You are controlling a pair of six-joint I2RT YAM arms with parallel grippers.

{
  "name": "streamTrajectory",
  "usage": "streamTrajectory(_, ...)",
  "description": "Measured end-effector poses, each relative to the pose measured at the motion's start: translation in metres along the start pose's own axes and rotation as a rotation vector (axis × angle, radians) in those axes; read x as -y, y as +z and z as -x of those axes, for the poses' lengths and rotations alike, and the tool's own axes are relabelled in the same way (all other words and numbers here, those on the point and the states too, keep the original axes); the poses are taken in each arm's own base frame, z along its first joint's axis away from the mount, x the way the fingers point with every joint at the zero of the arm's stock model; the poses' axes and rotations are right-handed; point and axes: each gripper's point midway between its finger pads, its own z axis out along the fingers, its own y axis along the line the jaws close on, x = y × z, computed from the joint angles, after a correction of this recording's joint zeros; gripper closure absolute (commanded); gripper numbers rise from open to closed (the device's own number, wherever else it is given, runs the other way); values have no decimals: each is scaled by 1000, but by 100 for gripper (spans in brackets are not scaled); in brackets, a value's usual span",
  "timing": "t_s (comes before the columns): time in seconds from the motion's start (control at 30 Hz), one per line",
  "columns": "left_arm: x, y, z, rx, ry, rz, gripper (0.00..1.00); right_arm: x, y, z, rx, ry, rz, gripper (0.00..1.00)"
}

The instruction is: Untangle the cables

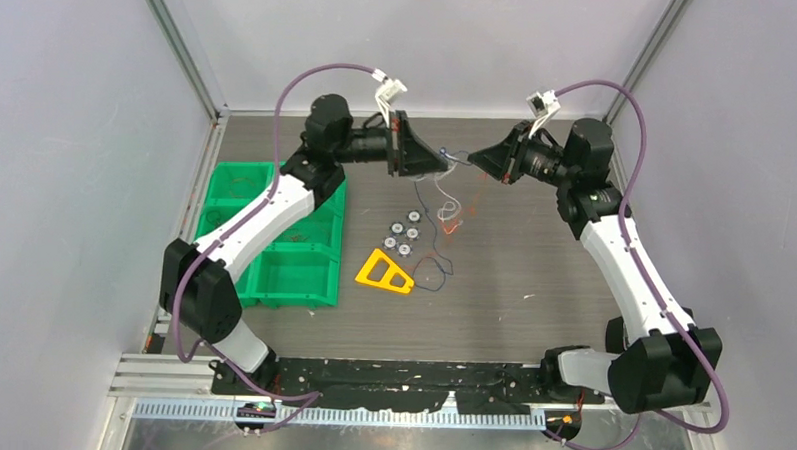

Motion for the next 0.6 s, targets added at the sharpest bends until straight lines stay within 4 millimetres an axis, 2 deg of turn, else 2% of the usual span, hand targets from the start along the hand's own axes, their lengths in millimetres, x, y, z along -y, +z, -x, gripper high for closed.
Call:
streamTrajectory(0.03,-2,-6,8,20,-10,4,100,10,-1,-9,-23,1,-15,89)
streamTrajectory(0.1,-9,-16,18,41,-31,21,100,22,-3,-26,-67,12,-27,77)
streamTrajectory(0.13,-11,-19,19,44,-42,28,100,26,-5,-34,-92,14,-25,64)
streamTrajectory(0.17,-14,-22,21,46,-56,34,100,28,-6,-39,-106,15,-28,60)
streamTrajectory(0.3,-9,-29,27,56,-57,30,100,38,-18,-51,-152,-2,-41,54)
streamTrajectory(0.33,-5,-30,29,60,-52,25,100,40,-20,-53,-160,-4,-42,45)
streamTrajectory(0.4,2,-31,32,68,-37,17,100,40,-23,-55,-170,-8,-36,34)
streamTrajectory(0.47,8,-32,35,72,-21,7,100,36,-24,-59,-184,-20,-19,30)
streamTrajectory(0.6,18,-30,34,63,-2,-28,100,23,-23,-58,-186,-50,22,31)
